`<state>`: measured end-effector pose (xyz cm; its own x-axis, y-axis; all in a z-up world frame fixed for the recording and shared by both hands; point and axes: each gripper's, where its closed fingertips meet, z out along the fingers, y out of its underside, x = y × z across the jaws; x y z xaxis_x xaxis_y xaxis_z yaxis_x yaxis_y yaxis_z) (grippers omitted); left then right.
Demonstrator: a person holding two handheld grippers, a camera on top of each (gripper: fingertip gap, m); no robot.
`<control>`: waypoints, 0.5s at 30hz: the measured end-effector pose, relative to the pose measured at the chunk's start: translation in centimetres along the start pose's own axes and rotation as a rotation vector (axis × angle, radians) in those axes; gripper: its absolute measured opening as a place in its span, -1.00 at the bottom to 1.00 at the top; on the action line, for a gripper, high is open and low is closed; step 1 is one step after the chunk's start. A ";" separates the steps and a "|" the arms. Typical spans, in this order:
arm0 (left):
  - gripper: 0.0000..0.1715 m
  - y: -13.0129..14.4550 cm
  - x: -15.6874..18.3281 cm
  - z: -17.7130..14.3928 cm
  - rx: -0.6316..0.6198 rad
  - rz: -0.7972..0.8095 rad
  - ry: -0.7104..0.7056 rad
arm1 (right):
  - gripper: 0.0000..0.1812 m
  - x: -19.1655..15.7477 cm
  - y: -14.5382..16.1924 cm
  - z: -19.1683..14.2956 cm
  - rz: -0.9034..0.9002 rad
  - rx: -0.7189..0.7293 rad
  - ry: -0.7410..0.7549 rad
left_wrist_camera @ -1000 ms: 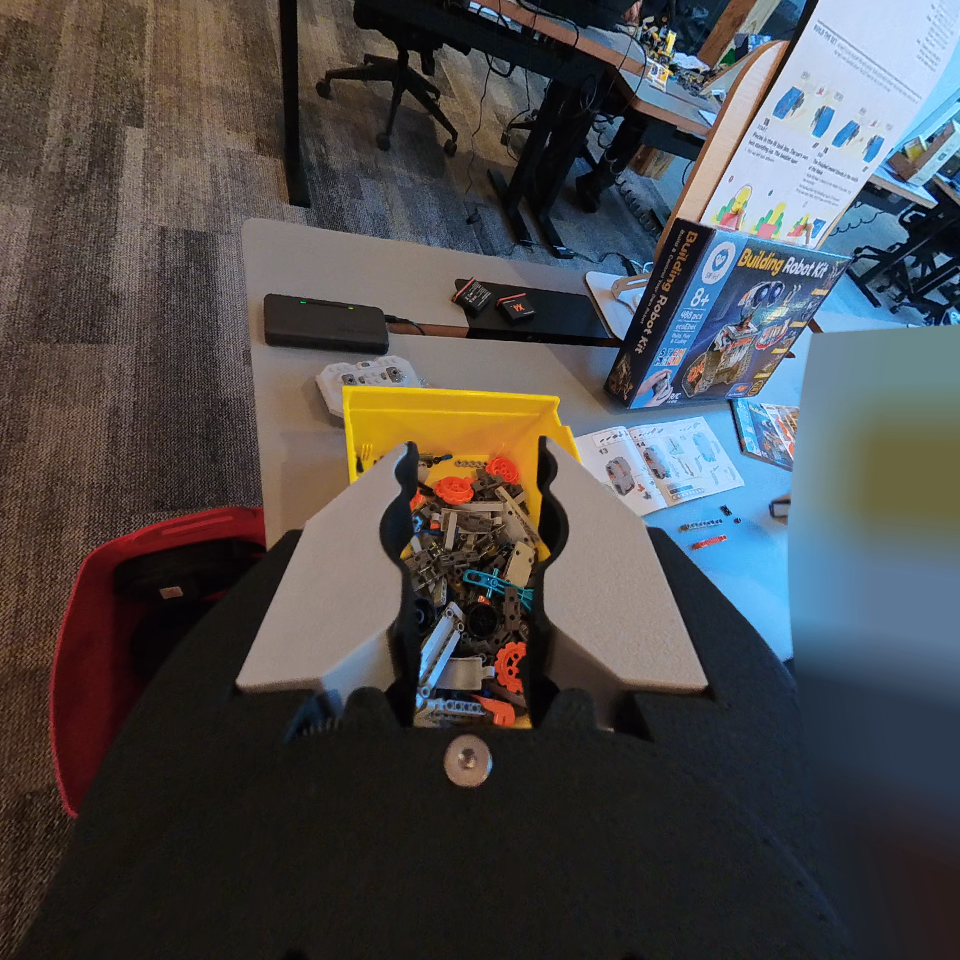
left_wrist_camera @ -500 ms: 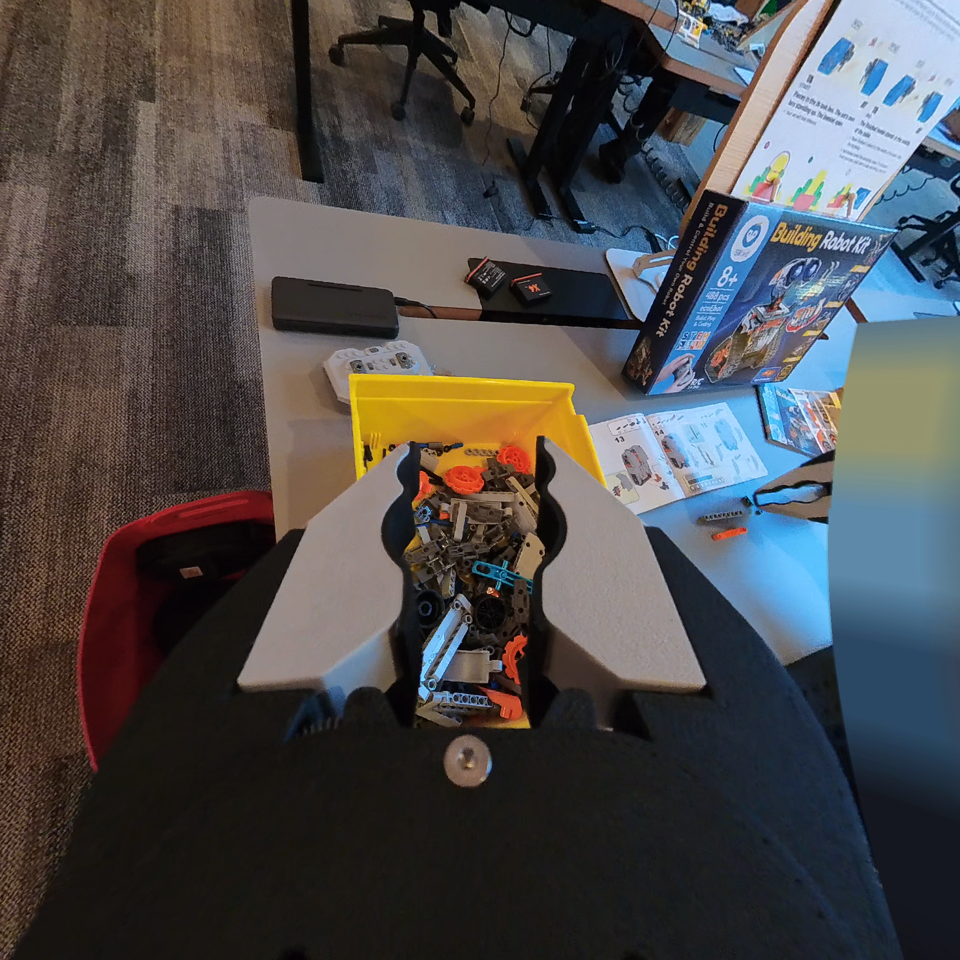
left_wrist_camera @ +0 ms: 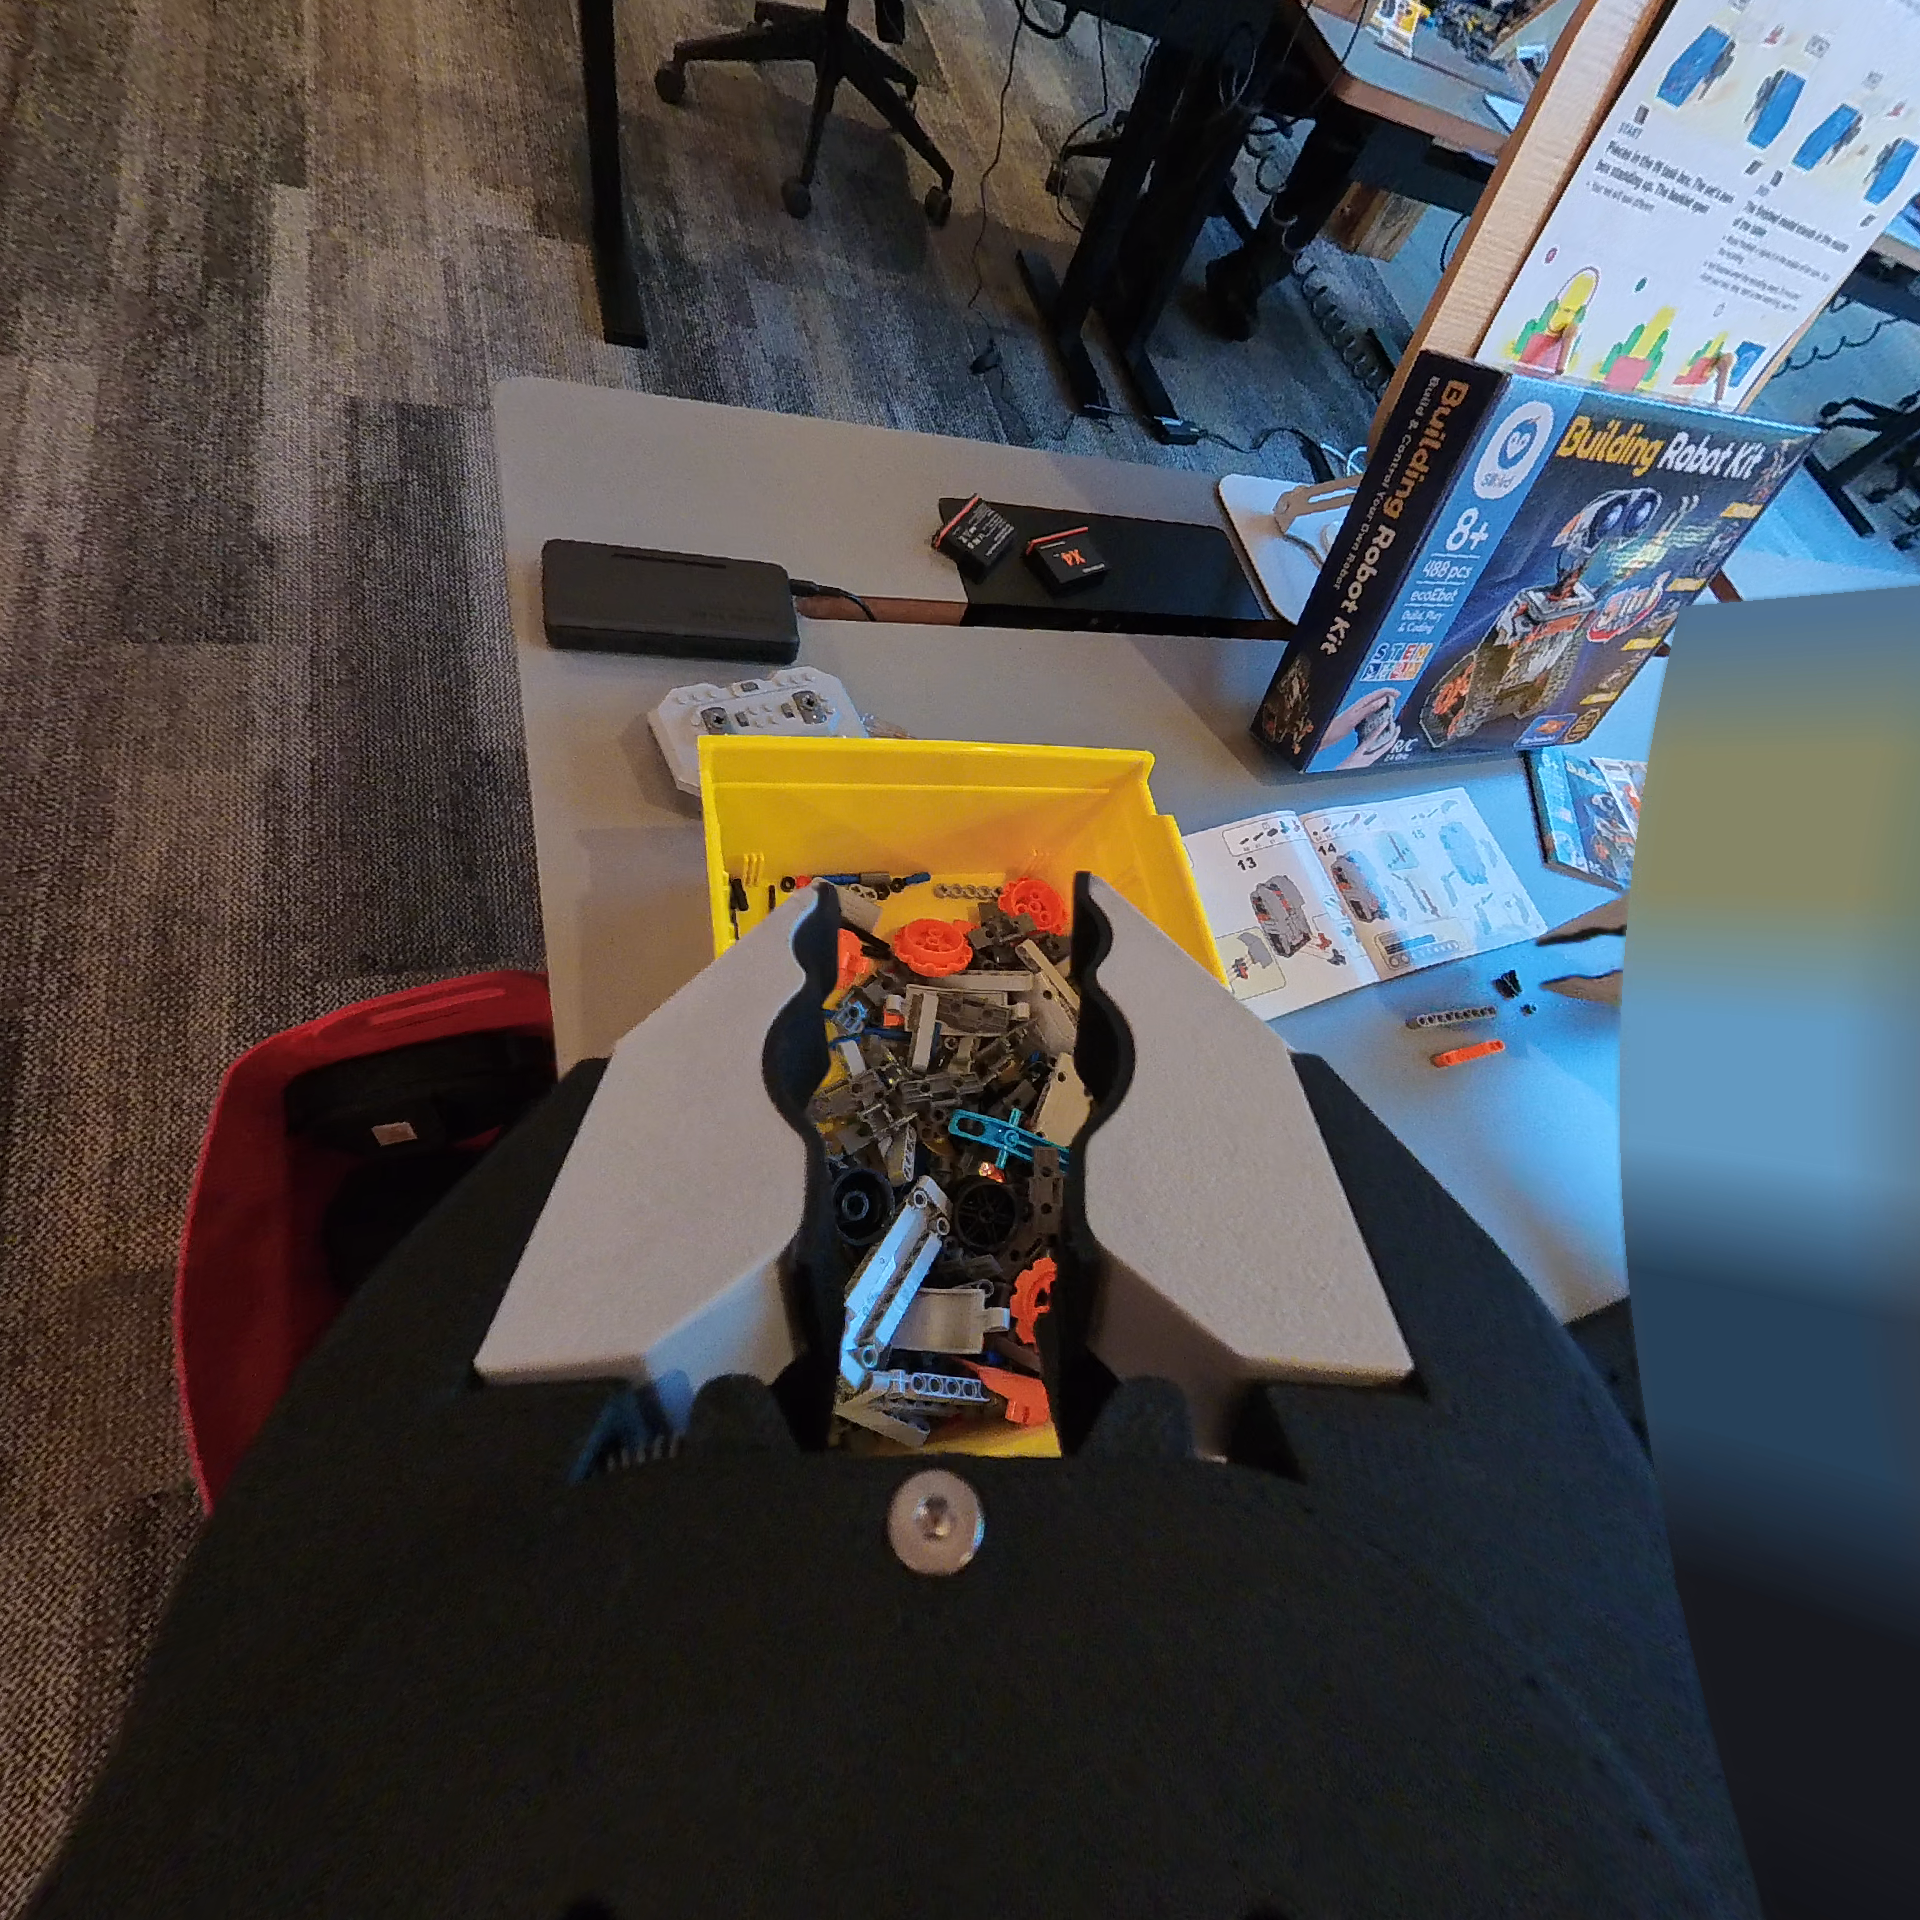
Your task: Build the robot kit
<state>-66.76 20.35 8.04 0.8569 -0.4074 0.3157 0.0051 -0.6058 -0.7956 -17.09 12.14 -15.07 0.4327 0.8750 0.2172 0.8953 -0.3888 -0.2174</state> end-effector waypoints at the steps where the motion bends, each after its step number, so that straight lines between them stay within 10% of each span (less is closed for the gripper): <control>1: -0.52 -0.1 -0.1 -0.1 0.008 -0.003 0.000 | -0.73 0.2 -0.7 -1.0 -0.003 0.037 0.029; 9: -0.51 -0.7 -1.5 -1.3 0.070 -0.050 -0.035 | -0.75 -2.3 -24.9 -11.0 -0.114 0.700 0.081; 15: -0.50 -0.9 -2.1 -1.8 0.094 -0.070 -0.037 | -0.77 -6.1 -42.1 -6.4 -0.164 0.688 -0.141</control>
<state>-69.50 20.52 9.02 0.8710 -0.3403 0.3543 0.1121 -0.5645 -0.8178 -56.70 21.34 -1.19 0.2389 0.9534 0.1841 0.6580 -0.0195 -0.7528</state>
